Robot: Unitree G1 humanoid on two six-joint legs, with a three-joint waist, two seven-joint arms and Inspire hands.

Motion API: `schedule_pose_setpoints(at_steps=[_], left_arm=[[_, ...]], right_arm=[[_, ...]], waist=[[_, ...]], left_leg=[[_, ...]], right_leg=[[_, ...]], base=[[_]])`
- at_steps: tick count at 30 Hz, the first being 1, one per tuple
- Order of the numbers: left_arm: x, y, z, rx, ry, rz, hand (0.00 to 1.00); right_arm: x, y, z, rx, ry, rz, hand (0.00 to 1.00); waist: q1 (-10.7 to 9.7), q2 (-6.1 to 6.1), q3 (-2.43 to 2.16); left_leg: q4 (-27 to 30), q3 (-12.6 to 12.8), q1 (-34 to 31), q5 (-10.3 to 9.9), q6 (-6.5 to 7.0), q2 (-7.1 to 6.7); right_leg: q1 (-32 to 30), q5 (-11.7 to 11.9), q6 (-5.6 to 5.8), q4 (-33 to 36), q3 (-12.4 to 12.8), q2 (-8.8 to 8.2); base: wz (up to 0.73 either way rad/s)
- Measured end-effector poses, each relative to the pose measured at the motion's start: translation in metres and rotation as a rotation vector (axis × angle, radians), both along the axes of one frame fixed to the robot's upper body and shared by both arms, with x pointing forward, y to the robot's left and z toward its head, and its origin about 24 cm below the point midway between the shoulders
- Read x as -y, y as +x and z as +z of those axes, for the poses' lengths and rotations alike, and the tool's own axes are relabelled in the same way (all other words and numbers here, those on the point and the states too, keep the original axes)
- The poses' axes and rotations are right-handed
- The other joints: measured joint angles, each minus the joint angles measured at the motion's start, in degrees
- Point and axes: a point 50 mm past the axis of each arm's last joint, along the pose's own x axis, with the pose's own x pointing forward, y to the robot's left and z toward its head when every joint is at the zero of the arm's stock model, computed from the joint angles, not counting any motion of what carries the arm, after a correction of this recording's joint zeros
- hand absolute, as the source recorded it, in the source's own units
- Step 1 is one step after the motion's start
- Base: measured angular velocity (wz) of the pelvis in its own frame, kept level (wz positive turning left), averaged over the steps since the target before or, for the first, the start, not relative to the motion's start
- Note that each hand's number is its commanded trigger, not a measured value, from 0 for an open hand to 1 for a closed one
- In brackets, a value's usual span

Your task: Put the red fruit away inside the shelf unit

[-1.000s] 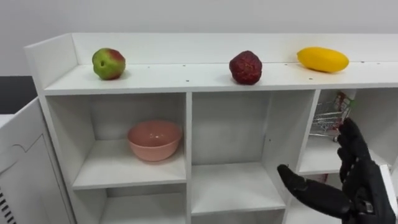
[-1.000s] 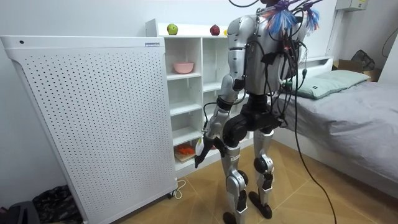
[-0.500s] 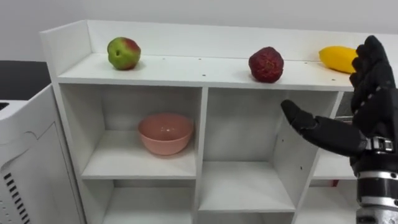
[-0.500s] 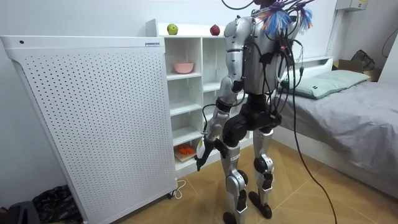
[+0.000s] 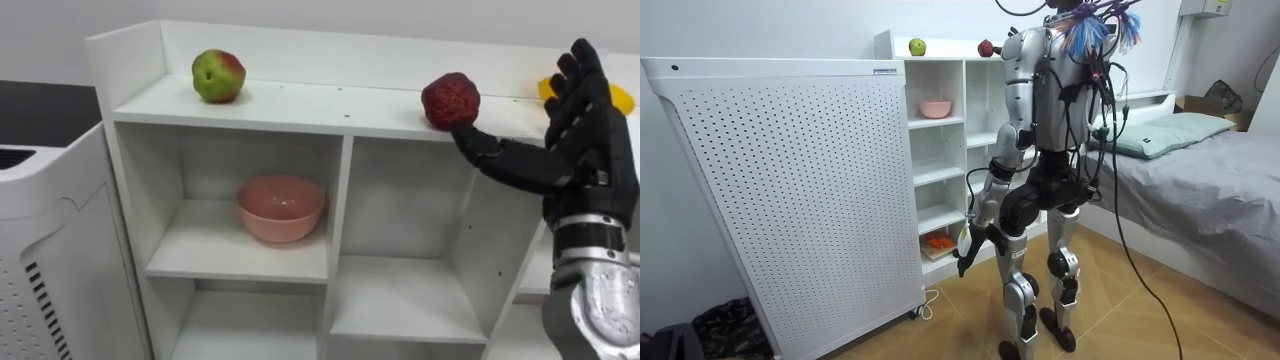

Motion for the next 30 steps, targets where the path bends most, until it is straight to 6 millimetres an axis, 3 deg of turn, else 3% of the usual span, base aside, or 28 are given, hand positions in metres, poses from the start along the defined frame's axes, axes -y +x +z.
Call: schedule_pose_setpoints(at_steps=[18, 24, 30], left_arm=[[-0.002, 0.003, 0.001, -0.008, 0.013, 0.005, 0.00], [-0.002, 0.005, 0.002, -0.013, 0.004, 0.005, 0.00], [-0.006, 0.005, 0.003, -0.019, 0.013, 0.004, 0.00]], right_arm=[[0.011, 0.021, 0.002, -0.078, 0.042, -0.004, 0.00], [0.011, 0.028, 0.012, -0.072, 0.038, -0.007, 0.00], [0.019, 0.030, 0.013, -0.114, -0.092, -0.041, 0.00]], waist=[[0.9, -0.81, 0.00], [0.9, -0.69, 0.02], [1.4, -1.46, -0.49]], left_leg=[[0.5, -1.7, -1.2, 0.2, 0.11, -0.53], [0.8, -1.9, -1.3, 0.2, 0.09, -0.54], [0.7, -2.0, -1.3, 0.2, 0.09, -0.58]], right_leg=[[-0.1, 0.0, 0.00, 0.0, -1.5, -0.61], [-0.3, 0.0, 0.00, -0.1, -1.6, -0.59], [-0.2, 0.0, 0.00, -0.1, -1.5, -0.59]], base=[[0.04], [0.01], [0.01]])
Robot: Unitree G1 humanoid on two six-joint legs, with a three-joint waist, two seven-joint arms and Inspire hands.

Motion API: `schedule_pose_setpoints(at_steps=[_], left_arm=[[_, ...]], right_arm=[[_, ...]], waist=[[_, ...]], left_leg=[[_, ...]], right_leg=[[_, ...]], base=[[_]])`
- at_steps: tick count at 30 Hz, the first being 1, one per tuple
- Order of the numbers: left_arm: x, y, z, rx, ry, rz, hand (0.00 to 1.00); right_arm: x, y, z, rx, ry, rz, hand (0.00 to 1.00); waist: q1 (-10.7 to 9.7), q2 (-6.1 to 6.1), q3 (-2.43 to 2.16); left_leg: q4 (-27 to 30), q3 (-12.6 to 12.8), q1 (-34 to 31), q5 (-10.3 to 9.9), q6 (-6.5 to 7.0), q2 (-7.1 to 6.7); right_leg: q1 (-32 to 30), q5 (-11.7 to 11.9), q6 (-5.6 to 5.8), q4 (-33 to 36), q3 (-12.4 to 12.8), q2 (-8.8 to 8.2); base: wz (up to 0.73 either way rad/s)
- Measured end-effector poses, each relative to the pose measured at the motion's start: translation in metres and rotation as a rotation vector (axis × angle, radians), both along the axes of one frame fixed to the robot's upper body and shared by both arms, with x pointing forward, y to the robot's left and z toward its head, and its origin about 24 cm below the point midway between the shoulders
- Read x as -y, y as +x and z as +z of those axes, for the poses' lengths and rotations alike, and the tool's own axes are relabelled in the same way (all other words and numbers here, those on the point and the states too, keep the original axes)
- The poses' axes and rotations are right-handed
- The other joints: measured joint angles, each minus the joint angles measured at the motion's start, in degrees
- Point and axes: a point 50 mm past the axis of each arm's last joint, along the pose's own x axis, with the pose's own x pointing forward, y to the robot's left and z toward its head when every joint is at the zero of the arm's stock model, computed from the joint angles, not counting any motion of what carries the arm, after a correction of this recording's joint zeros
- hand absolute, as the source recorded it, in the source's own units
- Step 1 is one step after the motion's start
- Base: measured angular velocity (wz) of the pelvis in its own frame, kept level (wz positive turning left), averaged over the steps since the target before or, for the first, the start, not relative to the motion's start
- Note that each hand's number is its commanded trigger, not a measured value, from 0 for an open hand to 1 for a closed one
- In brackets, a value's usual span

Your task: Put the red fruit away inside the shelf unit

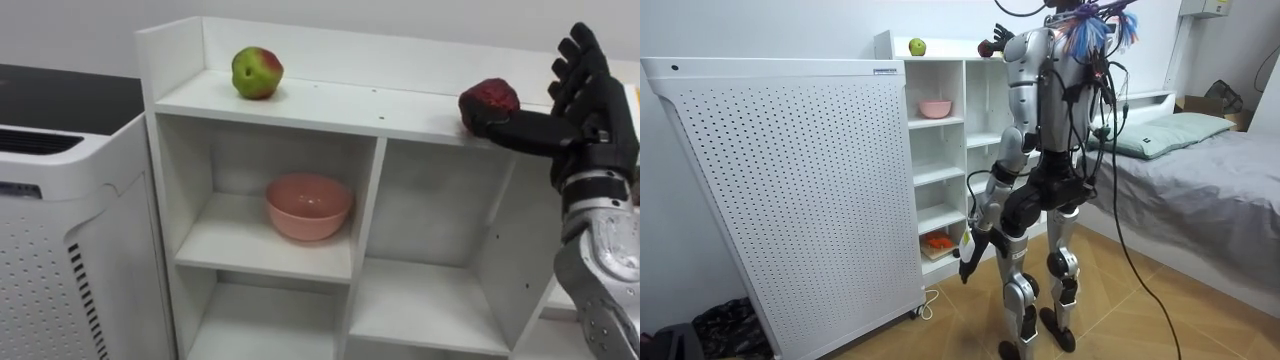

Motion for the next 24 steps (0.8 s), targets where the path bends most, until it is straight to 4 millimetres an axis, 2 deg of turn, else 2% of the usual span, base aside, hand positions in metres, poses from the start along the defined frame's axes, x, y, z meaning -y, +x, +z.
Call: schedule_pose_setpoints(at_steps=[2, 4, 7, 21, 22, 24], left_arm=[[-0.002, 0.000, 0.000, -0.005, 0.006, 0.000, 0.00], [-0.004, -0.002, 0.001, -0.012, 0.011, 0.003, 0.00], [-0.006, -0.001, 0.001, -0.015, 0.011, 0.002, 0.00], [-0.006, -0.007, 0.000, -0.043, -0.005, 0.003, 0.00], [-0.006, -0.006, 0.000, -0.041, -0.011, 0.007, 0.00], [-0.006, -0.005, 0.000, -0.039, -0.013, 0.010, 0.00]], right_arm=[[-0.001, 0.002, -0.003, -0.033, -0.028, 0.009, 0.00], [-0.003, 0.003, -0.006, -0.055, -0.044, 0.030, 0.00], [-0.001, 0.007, -0.010, -0.085, -0.048, 0.036, 0.00], [-0.006, 0.012, -0.008, -0.098, -0.088, 0.089, 0.00], [-0.006, 0.012, -0.008, -0.099, -0.089, 0.092, 0.15], [-0.005, 0.012, -0.008, -0.100, -0.090, 0.092, 1.00]], waist=[[0.1, -0.50, -0.06], [0.6, -1.32, 0.23], [0.9, -2.00, 0.26], [1.8, -2.12, 0.46], [1.8, -2.14, 0.48], [1.8, -2.17, 0.50]], left_leg=[[0.0, 0.0, 0.1, 0.0, 0.02, -0.02], [0.0, 0.0, 0.2, 0.2, 0.04, -0.07], [0.0, -0.2, 0.2, 0.3, 0.07, -0.15], [-0.3, -0.9, 0.1, 0.3, 0.07, -0.22], [-0.3, -0.9, 0.1, 0.3, 0.07, -0.22], [-0.3, -0.9, 0.1, 0.3, 0.07, -0.22]], right_leg=[[0.1, 0.0, 0.00, 0.0, 0.0, -0.02], [0.3, 0.0, 0.00, 0.0, 0.0, -0.08], [0.3, 0.0, -0.04, 0.0, -0.1, -0.16], [0.3, 0.1, -0.13, 0.0, -0.2, -0.12], [0.3, 0.1, -0.13, 0.0, -0.1, -0.10], [0.3, 0.1, -0.13, 0.0, -0.1, -0.10]], base=[[0.00], [0.00], [0.03], [0.01], [0.00], [0.00]])
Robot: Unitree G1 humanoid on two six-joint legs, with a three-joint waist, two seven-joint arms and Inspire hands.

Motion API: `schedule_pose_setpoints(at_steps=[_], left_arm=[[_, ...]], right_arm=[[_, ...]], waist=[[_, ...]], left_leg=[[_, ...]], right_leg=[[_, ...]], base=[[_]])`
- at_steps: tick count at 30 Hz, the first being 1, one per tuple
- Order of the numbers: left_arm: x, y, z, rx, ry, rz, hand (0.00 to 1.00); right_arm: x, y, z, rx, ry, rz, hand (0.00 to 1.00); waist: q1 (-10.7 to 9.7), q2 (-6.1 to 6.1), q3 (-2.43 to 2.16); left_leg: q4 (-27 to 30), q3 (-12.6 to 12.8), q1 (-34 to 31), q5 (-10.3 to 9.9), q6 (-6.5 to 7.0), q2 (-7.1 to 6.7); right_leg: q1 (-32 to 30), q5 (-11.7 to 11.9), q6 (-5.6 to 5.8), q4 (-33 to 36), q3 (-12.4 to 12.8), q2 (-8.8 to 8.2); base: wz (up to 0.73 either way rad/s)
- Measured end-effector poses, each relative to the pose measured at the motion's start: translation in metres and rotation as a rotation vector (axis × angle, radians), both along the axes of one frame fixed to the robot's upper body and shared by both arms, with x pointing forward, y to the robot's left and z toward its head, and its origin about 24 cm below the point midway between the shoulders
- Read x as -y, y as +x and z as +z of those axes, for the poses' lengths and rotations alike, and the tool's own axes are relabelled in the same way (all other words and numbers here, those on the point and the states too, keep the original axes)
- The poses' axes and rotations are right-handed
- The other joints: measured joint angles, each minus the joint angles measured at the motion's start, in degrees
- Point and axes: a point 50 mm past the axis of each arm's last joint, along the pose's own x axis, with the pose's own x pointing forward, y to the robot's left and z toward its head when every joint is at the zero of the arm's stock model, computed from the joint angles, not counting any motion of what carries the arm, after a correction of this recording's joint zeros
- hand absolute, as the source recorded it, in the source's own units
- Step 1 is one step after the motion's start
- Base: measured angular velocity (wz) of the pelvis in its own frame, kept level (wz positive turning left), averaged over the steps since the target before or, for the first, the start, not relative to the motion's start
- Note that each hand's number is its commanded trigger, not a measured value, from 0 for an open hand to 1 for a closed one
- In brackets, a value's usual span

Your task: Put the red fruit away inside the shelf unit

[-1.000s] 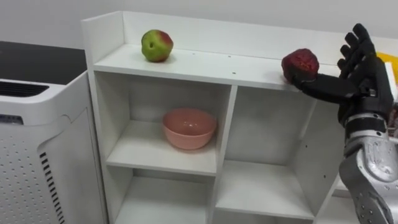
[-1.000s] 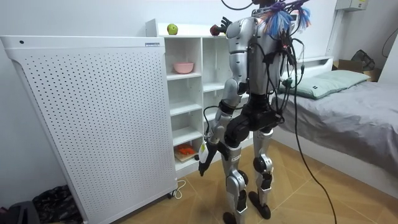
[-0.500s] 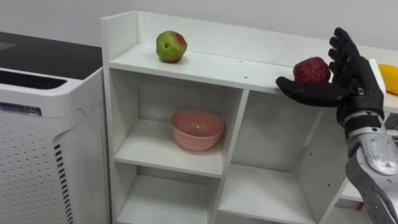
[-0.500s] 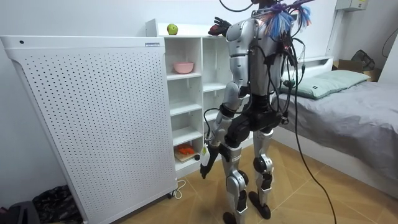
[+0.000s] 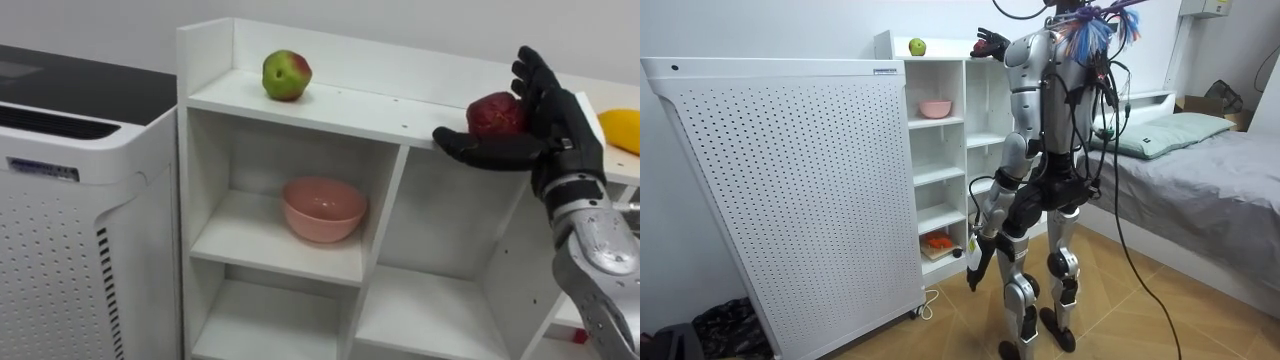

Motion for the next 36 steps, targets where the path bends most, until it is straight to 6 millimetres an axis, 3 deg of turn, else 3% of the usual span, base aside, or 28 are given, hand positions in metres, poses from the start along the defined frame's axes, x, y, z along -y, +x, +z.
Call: schedule_pose_setpoints(at_steps=[6, 15, 24, 29, 36], left_arm=[[0.000, 0.001, 0.000, 0.005, 0.002, 0.000, 0.00], [-0.002, 0.007, 0.003, 0.038, 0.023, -0.002, 0.00], [-0.003, 0.017, 0.005, 0.082, 0.043, -0.009, 0.00], [-0.005, 0.019, 0.006, 0.088, 0.054, -0.010, 0.00], [-0.002, 0.020, 0.004, 0.081, 0.044, 0.004, 0.00]], right_arm=[[-0.002, 0.000, -0.001, -0.002, -0.067, -0.018, 1.00], [-0.001, -0.002, -0.003, 0.011, -0.089, -0.024, 1.00], [-0.003, -0.004, -0.002, 0.033, -0.140, -0.057, 1.00], [-0.004, -0.011, -0.006, 0.045, -0.139, -0.055, 1.00], [-0.006, -0.014, -0.008, 0.066, -0.049, -0.035, 1.00]], waist=[[-0.3, 0.06, 0.27], [-0.3, 0.07, 0.25], [-0.8, 1.16, -0.25], [-1.2, 1.25, -0.29], [-0.9, 1.88, 0.09]], left_leg=[[0.0, 0.0, 0.0, 0.0, 0.00, 0.02], [0.2, 0.3, 0.1, 0.0, -0.01, 0.04], [0.0, 0.5, 0.1, 0.0, -0.01, 0.03], [0.0, 0.6, 0.1, 0.0, -0.01, 0.04], [0.0, 1.0, 0.1, 0.0, -0.01, 0.16]], right_leg=[[0.2, 0.0, 0.00, 0.0, 0.1, 0.01], [0.1, 0.0, -0.01, 0.0, 0.3, 0.01], [0.2, 0.0, -0.02, 0.0, 0.1, 0.02], [0.2, 0.0, -0.02, 0.0, 0.0, 0.00], [0.0, 0.1, -0.10, 0.0, 0.2, 0.07]], base=[[0.00], [0.00], [0.00], [0.00], [-0.02]])
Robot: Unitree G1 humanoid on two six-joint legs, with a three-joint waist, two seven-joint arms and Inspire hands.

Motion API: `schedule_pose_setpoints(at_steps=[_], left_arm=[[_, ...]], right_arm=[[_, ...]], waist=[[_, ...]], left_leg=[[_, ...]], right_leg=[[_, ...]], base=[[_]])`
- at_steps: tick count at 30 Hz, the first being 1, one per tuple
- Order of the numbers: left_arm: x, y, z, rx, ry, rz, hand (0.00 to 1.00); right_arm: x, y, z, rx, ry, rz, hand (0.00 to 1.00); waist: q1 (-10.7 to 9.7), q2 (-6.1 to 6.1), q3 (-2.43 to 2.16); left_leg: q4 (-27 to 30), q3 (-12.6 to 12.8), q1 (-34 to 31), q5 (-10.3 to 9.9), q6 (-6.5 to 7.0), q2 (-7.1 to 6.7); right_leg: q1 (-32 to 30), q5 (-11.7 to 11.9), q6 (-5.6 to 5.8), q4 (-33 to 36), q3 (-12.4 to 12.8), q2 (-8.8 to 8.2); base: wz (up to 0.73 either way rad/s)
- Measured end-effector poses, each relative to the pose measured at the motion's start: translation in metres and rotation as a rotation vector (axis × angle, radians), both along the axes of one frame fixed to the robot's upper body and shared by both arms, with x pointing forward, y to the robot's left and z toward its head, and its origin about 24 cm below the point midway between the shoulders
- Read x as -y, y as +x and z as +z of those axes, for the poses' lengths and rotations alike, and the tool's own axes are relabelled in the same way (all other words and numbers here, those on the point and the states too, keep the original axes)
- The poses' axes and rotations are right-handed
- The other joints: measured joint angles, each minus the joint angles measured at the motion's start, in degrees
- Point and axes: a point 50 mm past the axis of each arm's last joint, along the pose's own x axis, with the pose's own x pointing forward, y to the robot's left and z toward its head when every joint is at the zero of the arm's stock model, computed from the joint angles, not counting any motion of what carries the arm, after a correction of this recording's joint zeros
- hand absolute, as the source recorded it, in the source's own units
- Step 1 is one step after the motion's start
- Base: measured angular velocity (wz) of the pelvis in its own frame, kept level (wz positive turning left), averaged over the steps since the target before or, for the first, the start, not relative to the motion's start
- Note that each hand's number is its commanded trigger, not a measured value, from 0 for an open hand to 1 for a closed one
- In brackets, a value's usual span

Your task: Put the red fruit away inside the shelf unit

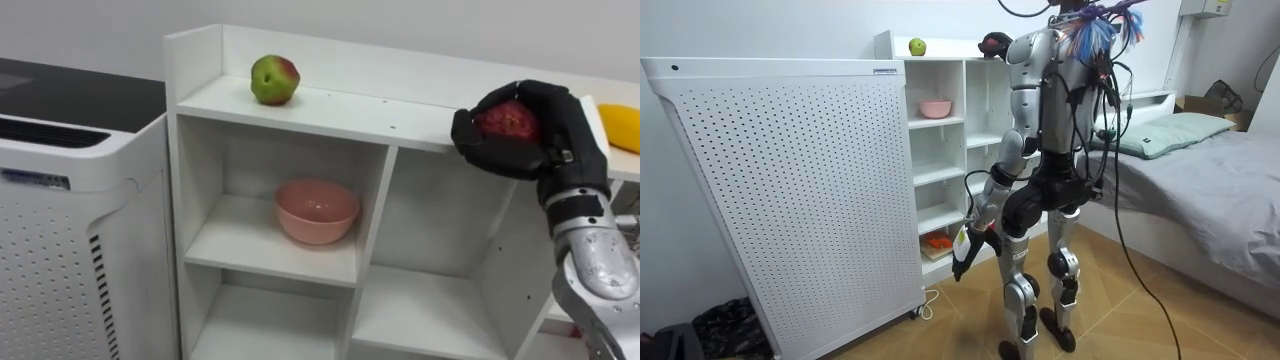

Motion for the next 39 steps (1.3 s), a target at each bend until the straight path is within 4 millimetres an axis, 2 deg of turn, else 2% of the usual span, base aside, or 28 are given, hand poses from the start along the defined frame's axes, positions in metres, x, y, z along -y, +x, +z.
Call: schedule_pose_setpoints(at_steps=[5, 7, 12, 15, 18, 20, 24, 26, 28, 29, 31, 35, 39], left_arm=[[0.005, -0.001, -0.002, -0.014, -0.004, -0.027, 0.00], [0.007, 0.003, -0.004, -0.017, -0.007, -0.029, 0.00], [0.013, 0.018, -0.005, -0.001, 0.000, -0.039, 0.00], [0.014, 0.020, -0.005, 0.019, -0.005, -0.011, 0.00], [0.015, 0.015, -0.007, 0.006, -0.001, 0.008, 0.00], [0.016, 0.007, -0.009, -0.017, -0.001, 0.013, 0.00], [0.021, 0.006, -0.010, -0.015, -0.010, 0.014, 0.00], [0.022, 0.008, -0.010, -0.001, -0.007, 0.015, 0.00], [0.025, 0.021, -0.008, 0.057, -0.030, 0.024, 0.00], [0.027, 0.026, -0.008, 0.077, -0.039, 0.021, 0.00], [0.034, 0.041, -0.006, 0.148, -0.084, 0.059, 0.00], [0.032, 0.041, -0.005, 0.194, -0.120, 0.133, 0.00], [0.024, 0.036, -0.004, 0.208, -0.118, 0.172, 0.00]], right_arm=[[-0.002, -0.002, -0.008, 0.026, 0.072, 0.023, 1.00], [-0.002, -0.002, -0.018, 0.025, 0.139, 0.038, 1.00], [-0.002, 0.001, -0.021, 0.068, 0.215, 0.058, 1.00], [-0.003, 0.001, -0.023, 0.080, 0.233, 0.072, 1.00], [-0.005, 0.000, -0.023, 0.103, 0.235, 0.074, 1.00], [-0.010, -0.001, -0.021, 0.117, 0.230, 0.075, 1.00], [-0.029, -0.011, -0.008, 0.199, 0.208, 0.114, 1.00], [-0.043, -0.015, -0.025, 0.143, 0.165, 0.146, 1.00], [-0.055, -0.023, -0.075, -0.081, 0.127, 0.161, 1.00], [-0.057, -0.026, -0.086, -0.130, 0.119, 0.164, 1.00], [-0.064, -0.035, -0.110, -0.236, 0.093, 0.184, 1.00], [-0.068, -0.038, -0.113, -0.242, 0.071, 0.200, 1.00], [-0.070, -0.039, -0.107, -0.203, 0.075, 0.203, 1.00]], waist=[[-0.1, 0.75, 0.09], [0.0, 1.17, 0.09], [-0.1, 1.63, 0.06], [-0.1, 1.74, 0.08], [0.0, 2.14, 0.08], [-0.1, 2.63, -0.16], [0.0, 4.10, -0.01], [-0.2, 4.59, 0.16], [-0.3, 4.68, 0.24], [-0.2, 4.72, 0.27], [0.0, 5.38, 0.68], [-0.1, 5.20, 0.84], [-0.7, 4.29, 1.41]], left_leg=[[0.2, 0.5, -0.1, 0.0, -0.01, 0.14], [0.1, 0.4, -0.2, 0.0, 0.00, 0.13], [0.5, 0.5, -2.0, 0.0, -0.01, 0.14], [0.9, 0.5, -2.6, 0.0, -0.02, 0.17], [1.4, 0.5, -3.5, 0.0, -0.02, 0.26], [1.4, 0.8, -4.0, 0.0, -0.02, 0.28], [2.2, 1.7, -7.4, 0.3, -0.05, 0.40], [2.2, 2.6, -8.0, 0.5, -0.15, 0.62], [2.3, 2.9, -10.0, 1.0, -0.21, 0.70], [2.3, 2.9, -10.8, 1.3, -0.18, 0.69], [2.3, 3.3, -14.1, 2.5, 0.05, 0.26], [2.2, 4.4, -16.2, 3.3, 0.05, -0.27], [3.0, 4.3, -18.1, 3.3, -0.02, -0.21]], right_leg=[[-0.3, 0.1, -0.07, 0.0, 0.0, 0.02], [-0.3, 0.1, -0.05, 0.0, 0.0, -0.01], [-2.2, 0.2, -0.21, 0.9, -0.2, -0.16], [-2.6, 0.4, -0.30, 0.9, -0.3, -0.17], [-3.2, 0.8, -0.39, 0.8, -0.4, -0.12], [-3.9, 0.9, -0.41, 0.9, -0.3, -0.11], [-8.3, 1.2, -0.73, 2.7, -0.3, -0.32], [-9.4, 1.4, -1.05, 3.1, -0.3, -0.30], [-12.2, 1.5, -1.26, 4.5, -0.2, -0.57], [-13.3, 1.6, -1.30, 5.0, -0.2, -0.76], [-17.8, 1.9, -1.73, 6.3, 0.6, -1.42], [-21.2, 2.0, -1.95, 8.1, 1.6, -1.93], [-22.6, 1.9, -2.18, 8.4, 1.4, -1.96]], base=[[-0.03], [0.00], [0.01], [0.01], [-0.02], [-0.08], [-0.15], [-0.25], [-0.11], [0.00], [-0.13], [-0.18], [0.08]])
